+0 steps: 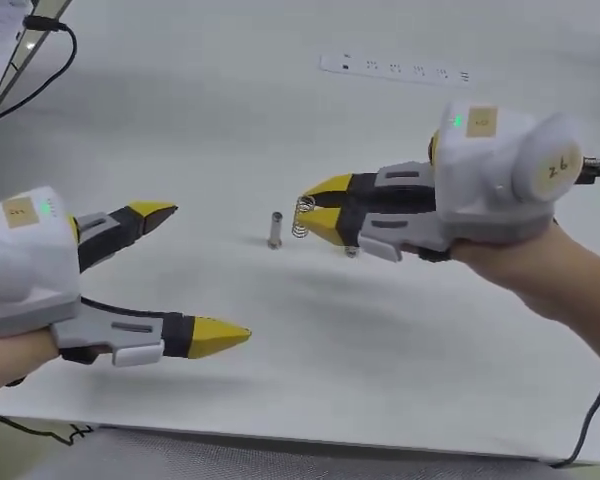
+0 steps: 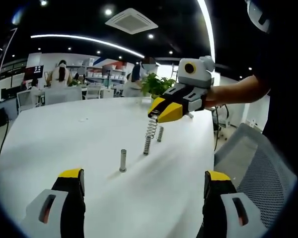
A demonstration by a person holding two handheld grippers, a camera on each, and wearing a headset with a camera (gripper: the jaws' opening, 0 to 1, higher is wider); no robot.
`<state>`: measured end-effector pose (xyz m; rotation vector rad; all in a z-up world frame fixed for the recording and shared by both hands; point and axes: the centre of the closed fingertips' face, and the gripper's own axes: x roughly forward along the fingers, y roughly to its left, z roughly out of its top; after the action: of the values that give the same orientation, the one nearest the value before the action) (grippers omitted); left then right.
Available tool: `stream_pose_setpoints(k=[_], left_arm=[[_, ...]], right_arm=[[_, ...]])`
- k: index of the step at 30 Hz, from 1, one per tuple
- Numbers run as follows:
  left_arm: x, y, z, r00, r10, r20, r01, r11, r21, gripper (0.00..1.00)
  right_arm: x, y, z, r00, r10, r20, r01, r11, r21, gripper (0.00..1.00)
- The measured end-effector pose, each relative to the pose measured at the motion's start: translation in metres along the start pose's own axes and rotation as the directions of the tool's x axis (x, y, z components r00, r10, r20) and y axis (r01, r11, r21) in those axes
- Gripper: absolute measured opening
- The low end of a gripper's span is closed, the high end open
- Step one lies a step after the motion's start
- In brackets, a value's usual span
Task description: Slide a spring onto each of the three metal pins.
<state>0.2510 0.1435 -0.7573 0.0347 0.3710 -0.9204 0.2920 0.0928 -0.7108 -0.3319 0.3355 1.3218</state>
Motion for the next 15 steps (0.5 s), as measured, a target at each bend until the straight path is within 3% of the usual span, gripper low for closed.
stream_pose_setpoints(k=[10, 15], left_arm=[[0.001, 0.0, 0.002, 0.9999, 0.007, 0.007, -0.007, 1.0, 0.0, 0.98], [0.0, 0.003, 0.001, 0.9999, 0.014, 0.006, -0.014, 1.0, 0.001, 0.98]], right_arm=[[0.008, -0.02, 0.007, 0.9989, -0.041, 0.026, 0.039, 0.998, 0.053, 0.08], [0.014, -0.026, 0.005, 0.9987, -0.05, 0.005, 0.05, 0.998, 0.044, 0.08]])
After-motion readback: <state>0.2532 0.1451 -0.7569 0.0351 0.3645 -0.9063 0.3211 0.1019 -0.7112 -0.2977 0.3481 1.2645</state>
